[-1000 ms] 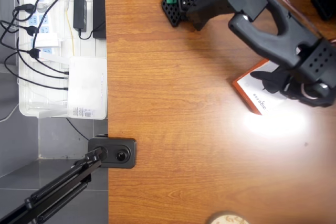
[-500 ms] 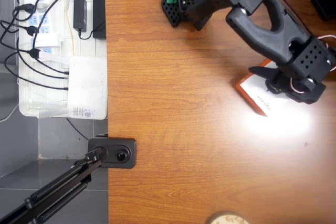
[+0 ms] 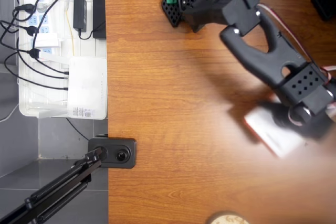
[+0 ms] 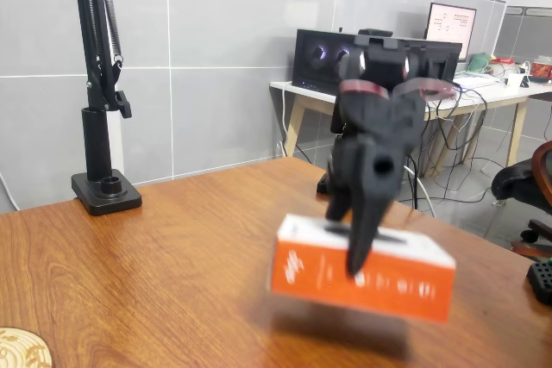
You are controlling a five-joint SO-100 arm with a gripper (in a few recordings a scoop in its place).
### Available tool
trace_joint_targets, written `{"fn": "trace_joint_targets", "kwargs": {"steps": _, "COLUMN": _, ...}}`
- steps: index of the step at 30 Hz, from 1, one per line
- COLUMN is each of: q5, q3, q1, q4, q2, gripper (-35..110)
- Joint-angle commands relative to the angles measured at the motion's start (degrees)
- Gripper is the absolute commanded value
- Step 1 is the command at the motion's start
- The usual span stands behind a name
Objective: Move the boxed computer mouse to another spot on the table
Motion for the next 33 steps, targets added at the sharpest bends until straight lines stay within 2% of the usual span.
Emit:
{"fn": "trace_joint_targets", "kwargs": {"steps": 1, "q5": 2.72, "q3": -7.73, "q1": 5.89, "q4": 3.87, "q2": 8.79, "gripper": 0}}
{"fn": "trace_joint_targets", "kwargs": {"steps": 4, "q5": 4.31, "q3": 5.27, "q1": 14.41, "q4": 4.22, "q2": 20.83, "gripper": 0}}
{"fn": "trace_joint_targets", "kwargs": {"steps": 10, "q5": 6.59, "q3": 52.29, "q1": 34.98, "q4": -6.33, "q2": 47.81, "gripper": 0}}
{"fn": "trace_joint_targets", "kwargs": {"steps": 15, "q5": 6.77, "q3": 73.92, "q1": 47.99, "q4": -14.5, "q2": 51.86, "gripper": 0}}
{"fn": "trace_joint_targets", "kwargs": {"steps": 18, "q5": 5.27, "q3": 76.9, "q1": 53.09, "q4": -14.68, "q2": 42.98, "gripper": 0}}
{"fn": "trace_joint_targets", "kwargs": {"steps": 23, "q5": 3.78, "q3": 70.66, "q1": 57.22, "q4": -14.06, "q2": 27.16, "gripper": 0}}
{"fn": "trace_joint_targets", "kwargs": {"steps": 30, "q5": 4.22, "q3": 66.01, "q1": 57.04, "q4": -15.12, "q2": 21.01, "gripper": 0}}
{"fn": "trace_joint_targets", "kwargs": {"steps": 31, "q5": 3.96, "q3": 66.01, "q1": 56.78, "q4": -15.47, "q2": 21.18, "gripper": 2}}
{"fn": "trace_joint_targets", "kwargs": {"steps": 32, "q5": 2.99, "q3": 66.18, "q1": 56.43, "q4": -16.17, "q2": 21.8, "gripper": 11}}
{"fn": "trace_joint_targets", "kwargs": {"steps": 33, "q5": 0.97, "q3": 66.53, "q1": 55.99, "q4": -17.31, "q2": 22.85, "gripper": 28}}
